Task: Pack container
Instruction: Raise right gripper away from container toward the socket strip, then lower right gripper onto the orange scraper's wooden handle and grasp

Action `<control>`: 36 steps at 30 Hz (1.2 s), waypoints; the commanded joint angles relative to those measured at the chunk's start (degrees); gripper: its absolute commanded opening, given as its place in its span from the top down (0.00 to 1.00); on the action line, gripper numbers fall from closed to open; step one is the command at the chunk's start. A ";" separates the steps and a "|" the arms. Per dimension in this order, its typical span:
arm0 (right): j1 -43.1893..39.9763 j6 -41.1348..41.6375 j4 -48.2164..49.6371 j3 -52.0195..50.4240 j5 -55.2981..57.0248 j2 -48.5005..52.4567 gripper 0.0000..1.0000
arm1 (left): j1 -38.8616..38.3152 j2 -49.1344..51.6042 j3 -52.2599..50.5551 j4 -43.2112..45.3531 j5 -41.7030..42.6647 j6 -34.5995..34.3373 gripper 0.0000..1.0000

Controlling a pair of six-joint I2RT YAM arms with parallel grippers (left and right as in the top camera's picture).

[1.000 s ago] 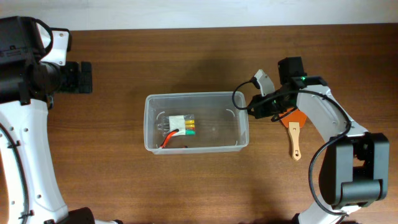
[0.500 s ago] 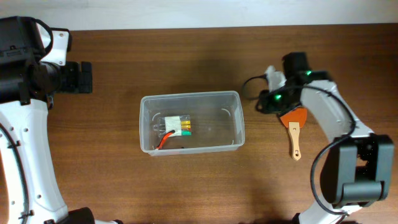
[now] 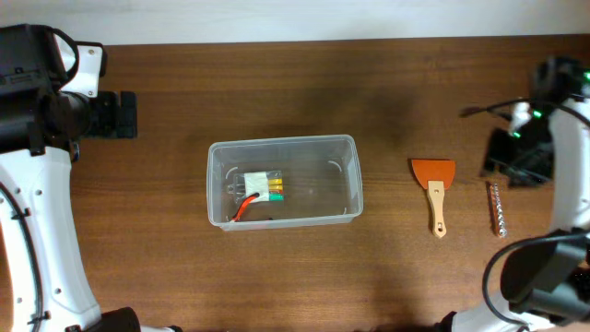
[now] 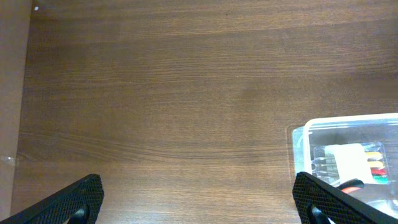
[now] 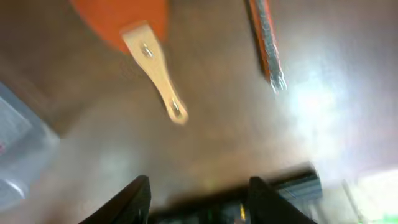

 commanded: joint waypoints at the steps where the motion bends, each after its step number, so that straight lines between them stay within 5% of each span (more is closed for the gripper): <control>1: -2.69 0.79 -1.86 -0.44 -0.87 -7.32 0.48 | 0.22 0.33 -1.03 0.44 0.90 -0.79 0.01; 6: -2.54 0.17 -1.86 -5.68 -1.73 -19.67 0.41 | 0.22 0.31 -1.03 0.63 3.26 -0.79 0.01; 13: -1.86 -0.11 -0.24 -15.80 -3.41 -39.82 0.01 | 0.22 0.31 -1.03 0.59 5.57 -0.79 0.01; 18: -1.84 -2.69 8.13 -25.11 -7.02 -46.95 0.01 | 0.22 0.33 -1.03 0.61 5.60 -1.05 0.01; 25: -1.84 -2.64 22.88 -42.45 -10.38 -40.54 0.01 | 0.22 0.33 -1.03 0.61 5.55 -1.64 0.01; 36: -0.02 -7.17 38.32 -44.19 -5.77 -17.22 0.01 | 0.22 0.33 -1.03 0.83 5.38 -2.49 0.01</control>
